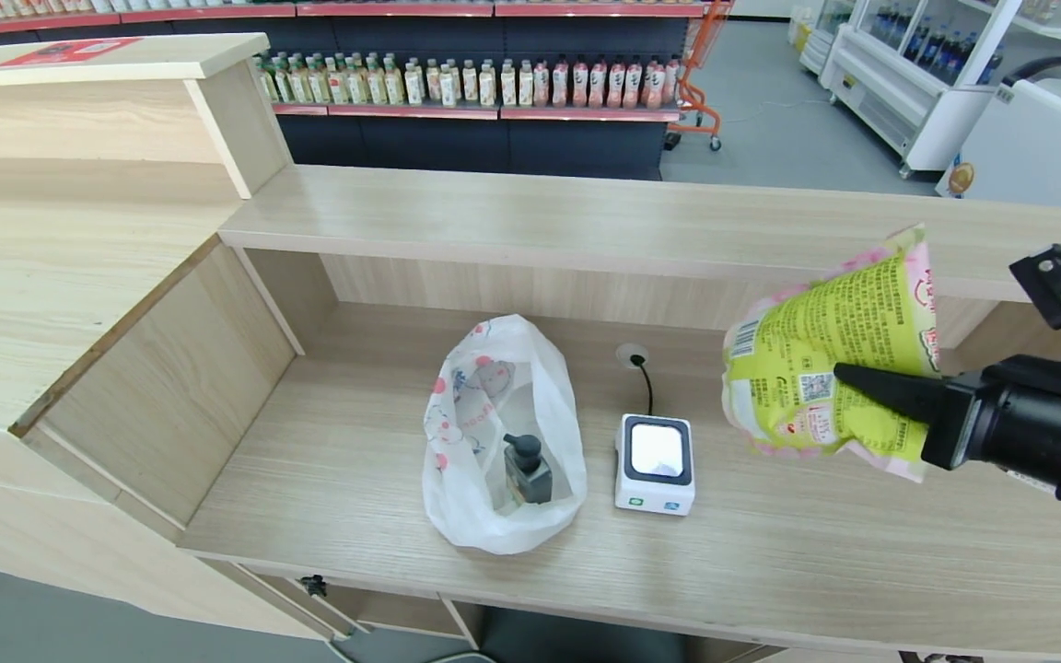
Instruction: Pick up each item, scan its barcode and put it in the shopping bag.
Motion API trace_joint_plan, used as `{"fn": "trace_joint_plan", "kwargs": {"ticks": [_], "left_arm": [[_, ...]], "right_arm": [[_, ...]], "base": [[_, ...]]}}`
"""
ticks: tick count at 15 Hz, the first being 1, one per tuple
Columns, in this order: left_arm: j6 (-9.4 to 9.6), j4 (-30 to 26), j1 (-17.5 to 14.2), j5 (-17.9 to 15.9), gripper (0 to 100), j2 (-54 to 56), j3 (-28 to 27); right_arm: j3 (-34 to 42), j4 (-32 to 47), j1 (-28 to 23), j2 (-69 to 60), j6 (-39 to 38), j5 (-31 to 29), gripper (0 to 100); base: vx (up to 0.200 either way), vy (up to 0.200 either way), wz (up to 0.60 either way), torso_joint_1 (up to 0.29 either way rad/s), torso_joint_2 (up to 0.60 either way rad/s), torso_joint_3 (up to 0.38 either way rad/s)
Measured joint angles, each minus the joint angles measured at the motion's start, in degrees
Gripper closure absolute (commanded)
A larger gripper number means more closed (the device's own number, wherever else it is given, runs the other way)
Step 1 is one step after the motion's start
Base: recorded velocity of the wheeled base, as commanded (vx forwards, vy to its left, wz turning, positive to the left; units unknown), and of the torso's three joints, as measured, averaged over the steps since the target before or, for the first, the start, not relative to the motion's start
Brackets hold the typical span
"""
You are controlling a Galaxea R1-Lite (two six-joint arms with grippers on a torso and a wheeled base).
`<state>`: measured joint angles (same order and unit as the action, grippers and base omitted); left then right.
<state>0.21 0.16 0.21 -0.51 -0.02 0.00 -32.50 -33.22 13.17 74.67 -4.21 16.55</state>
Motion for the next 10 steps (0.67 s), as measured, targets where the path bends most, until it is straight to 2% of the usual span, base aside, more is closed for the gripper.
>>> {"fn": "trace_joint_plan", "kwargs": {"ticks": [3, 10], "left_arm": [[0.04, 0.0, 0.0, 0.0, 0, 0.0, 0.0], [-0.26, 0.0, 0.0, 0.0, 0, 0.0, 0.0]], "right_arm": [[-2.3, 0.0, 0.0, 3.1, 0.0, 1.9, 100], [-11.4, -0.4, 0.0, 17.7, 2.0, 6.4, 100]], "base": [[0.000, 0.200, 0.00, -0.002, 0.00, 0.005], [0.000, 0.000, 0.00, 0.000, 0.00, 0.000]]}}
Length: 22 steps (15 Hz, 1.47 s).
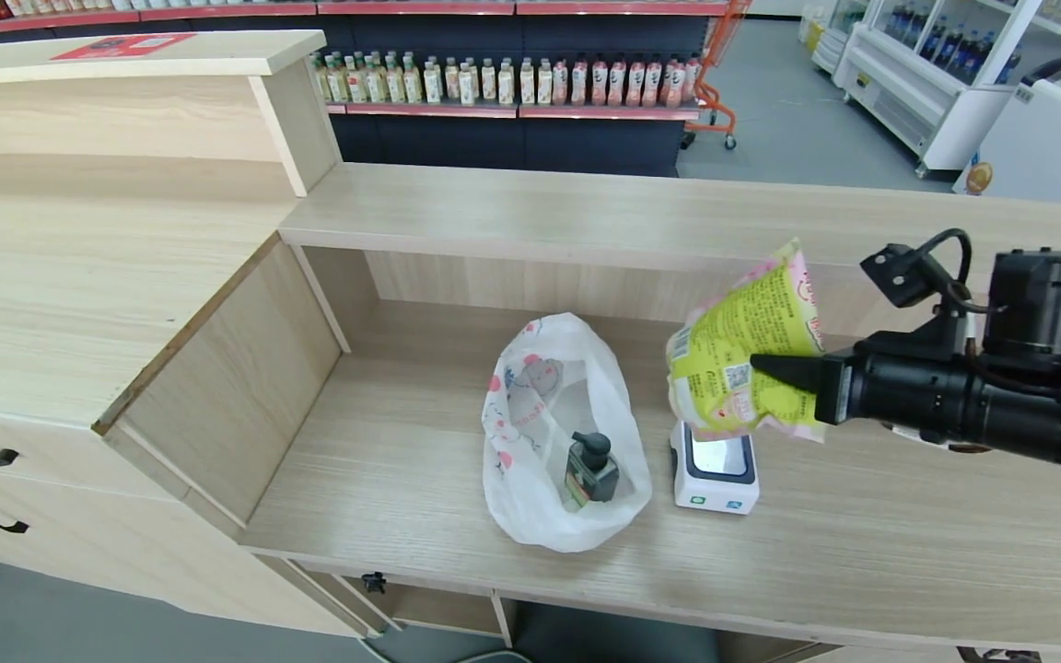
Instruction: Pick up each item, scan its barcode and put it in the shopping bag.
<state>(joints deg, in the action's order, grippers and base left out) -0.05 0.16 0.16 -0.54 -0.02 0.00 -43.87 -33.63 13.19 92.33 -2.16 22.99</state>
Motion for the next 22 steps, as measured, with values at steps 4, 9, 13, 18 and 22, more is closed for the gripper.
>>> {"fn": "trace_joint_plan", "kwargs": {"ticks": [4, 9, 13, 18, 22], "left_arm": [[0.00, 0.0, 0.0, 0.0, 0, 0.0, 0.0], [-0.02, 0.0, 0.0, 0.0, 0, 0.0, 0.0], [-0.02, 0.0, 0.0, 0.0, 0, 0.0, 0.0], [-0.02, 0.0, 0.0, 0.0, 0, 0.0, 0.0], [-0.02, 0.0, 0.0, 0.0, 0, 0.0, 0.0]], "right_arm": [[-6.4, -0.1, -0.3, 8.6, 4.1, 2.0, 100], [-9.2, -0.2, -0.1, 15.5, 6.7, 7.5, 100], [-12.8, -2.1, 0.0, 20.8, 6.8, 10.5, 100], [-17.4, -2.3, 1.1, 25.4, 6.9, 13.3, 100], [-20.4, -2.3, 1.5, 27.6, 7.1, 17.3, 100]], "base": [[0.000, 0.000, 0.00, 0.000, 0.00, 0.000], [0.000, 0.000, 0.00, 0.000, 0.00, 0.000], [0.000, 0.000, 0.00, 0.000, 0.00, 0.000], [0.000, 0.000, 0.00, 0.000, 0.00, 0.000], [0.000, 0.000, 0.00, 0.000, 0.00, 0.000]]}}
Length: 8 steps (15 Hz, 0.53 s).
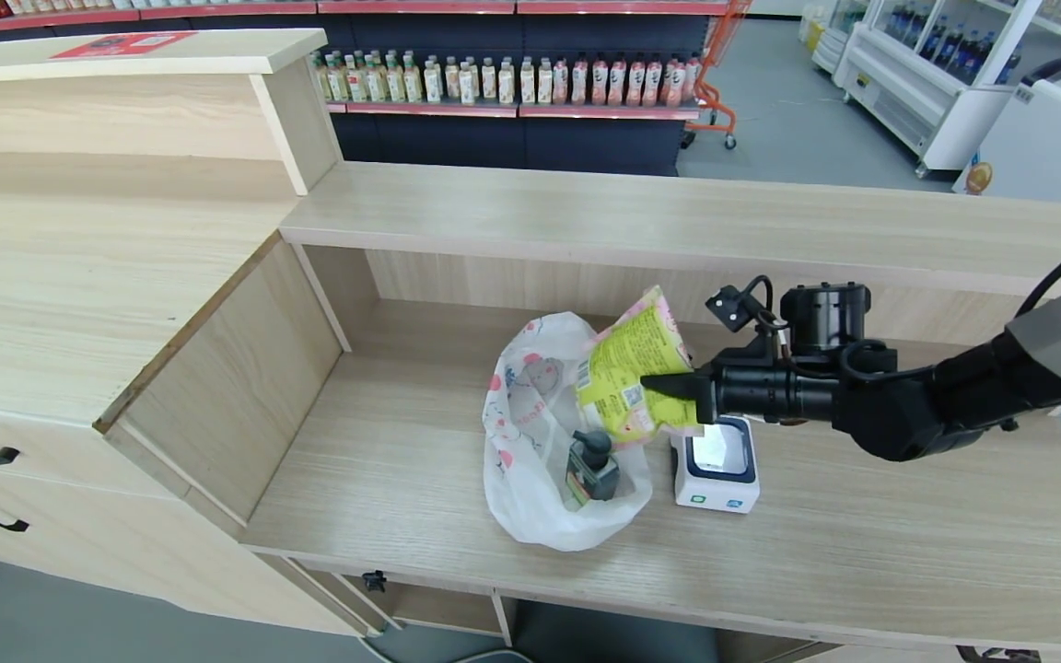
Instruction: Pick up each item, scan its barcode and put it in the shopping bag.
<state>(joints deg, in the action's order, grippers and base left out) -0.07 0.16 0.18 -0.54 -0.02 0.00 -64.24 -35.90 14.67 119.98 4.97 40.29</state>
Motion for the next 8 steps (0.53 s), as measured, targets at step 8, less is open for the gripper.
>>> {"fn": "trace_joint_plan", "kwargs": {"ticks": [8], "left_arm": [[0.00, 0.0, 0.0, 0.0, 0, 0.0, 0.0]], "right_arm": [[-4.9, -1.5, 0.7, 6.9, 2.0, 0.2, 100]], "base": [[0.000, 0.000, 0.00, 0.000, 0.00, 0.000]]}}
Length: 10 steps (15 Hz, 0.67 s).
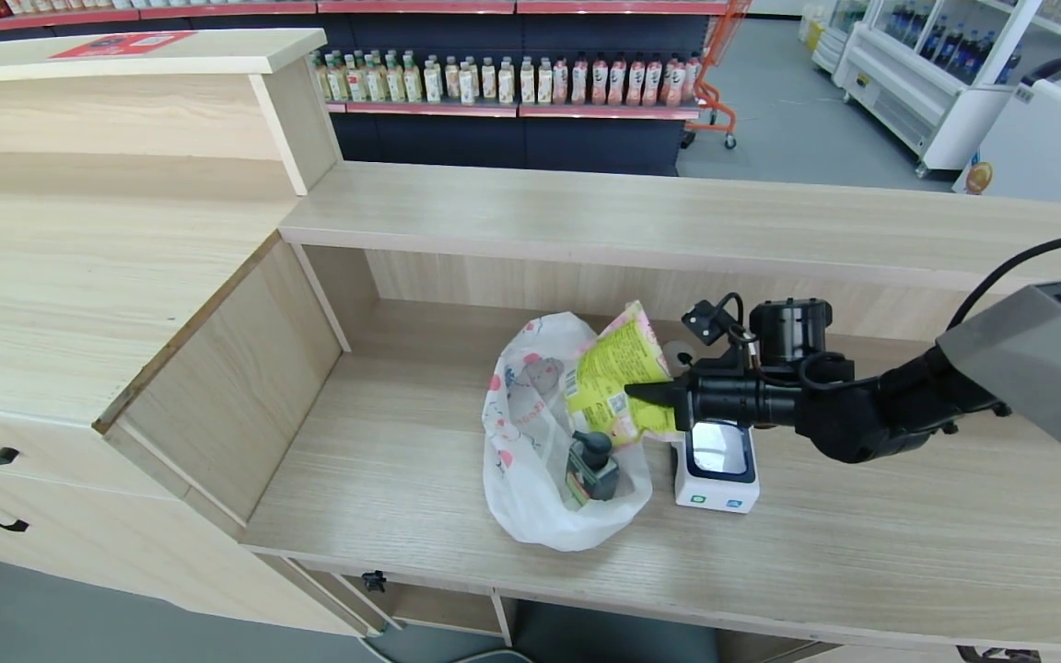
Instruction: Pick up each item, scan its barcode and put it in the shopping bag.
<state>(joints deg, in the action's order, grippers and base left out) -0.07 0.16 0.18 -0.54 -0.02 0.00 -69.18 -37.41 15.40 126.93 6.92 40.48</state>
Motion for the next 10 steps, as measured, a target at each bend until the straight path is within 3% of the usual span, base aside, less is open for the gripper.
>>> {"fn": "trace_joint_plan", "kwargs": {"ticks": [5, 10], "left_arm": [[0.00, 0.0, 0.0, 0.0, 0, 0.0, 0.0], [0.00, 0.0, 0.0, 0.0, 0, 0.0, 0.0]], "right_arm": [[-2.3, 0.0, 0.7, 3.1, 0.2, 2.0, 100], [-2.6, 0.1, 0.7, 5.1, 5.2, 2.1, 100]], "base": [[0.000, 0.000, 0.00, 0.000, 0.00, 0.000], [0.000, 0.000, 0.00, 0.000, 0.00, 0.000]]}}
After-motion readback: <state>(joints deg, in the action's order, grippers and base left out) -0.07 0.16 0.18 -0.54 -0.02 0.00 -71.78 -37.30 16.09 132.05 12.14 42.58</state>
